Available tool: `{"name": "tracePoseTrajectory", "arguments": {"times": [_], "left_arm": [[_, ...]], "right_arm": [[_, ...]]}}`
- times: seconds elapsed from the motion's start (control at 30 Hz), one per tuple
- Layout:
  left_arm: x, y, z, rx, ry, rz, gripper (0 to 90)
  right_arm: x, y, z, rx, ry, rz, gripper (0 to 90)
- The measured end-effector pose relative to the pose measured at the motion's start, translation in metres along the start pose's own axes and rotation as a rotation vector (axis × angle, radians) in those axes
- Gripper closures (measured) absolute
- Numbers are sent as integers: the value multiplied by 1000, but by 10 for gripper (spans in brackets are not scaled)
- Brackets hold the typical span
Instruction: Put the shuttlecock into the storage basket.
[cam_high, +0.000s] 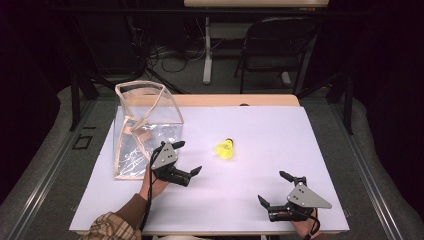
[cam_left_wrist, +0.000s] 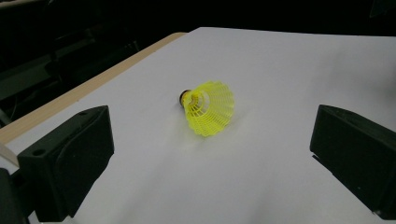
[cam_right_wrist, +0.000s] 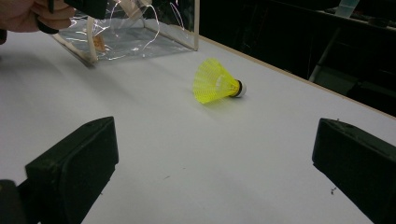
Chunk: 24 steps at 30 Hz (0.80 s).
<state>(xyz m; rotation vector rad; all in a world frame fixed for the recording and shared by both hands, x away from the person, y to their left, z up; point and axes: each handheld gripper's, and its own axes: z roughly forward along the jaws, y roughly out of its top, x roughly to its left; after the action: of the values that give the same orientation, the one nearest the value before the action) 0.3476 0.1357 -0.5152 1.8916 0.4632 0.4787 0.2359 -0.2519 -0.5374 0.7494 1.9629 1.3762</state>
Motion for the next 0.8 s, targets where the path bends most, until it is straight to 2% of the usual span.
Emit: {"name": "tracePoseTrajectory", "arguments": {"times": [0.23,0.43,0.8], "left_arm": [[4,4,10,16,-18,-5,0],[7,8,15,21,-20,-12,0],[10,13,31,57,-30,-16,0]], "right_arm": [[0,0,0,0,-1,1,0],[0,0,0,2,1,1,0],[0,0,1,7,1,4,1]]}}
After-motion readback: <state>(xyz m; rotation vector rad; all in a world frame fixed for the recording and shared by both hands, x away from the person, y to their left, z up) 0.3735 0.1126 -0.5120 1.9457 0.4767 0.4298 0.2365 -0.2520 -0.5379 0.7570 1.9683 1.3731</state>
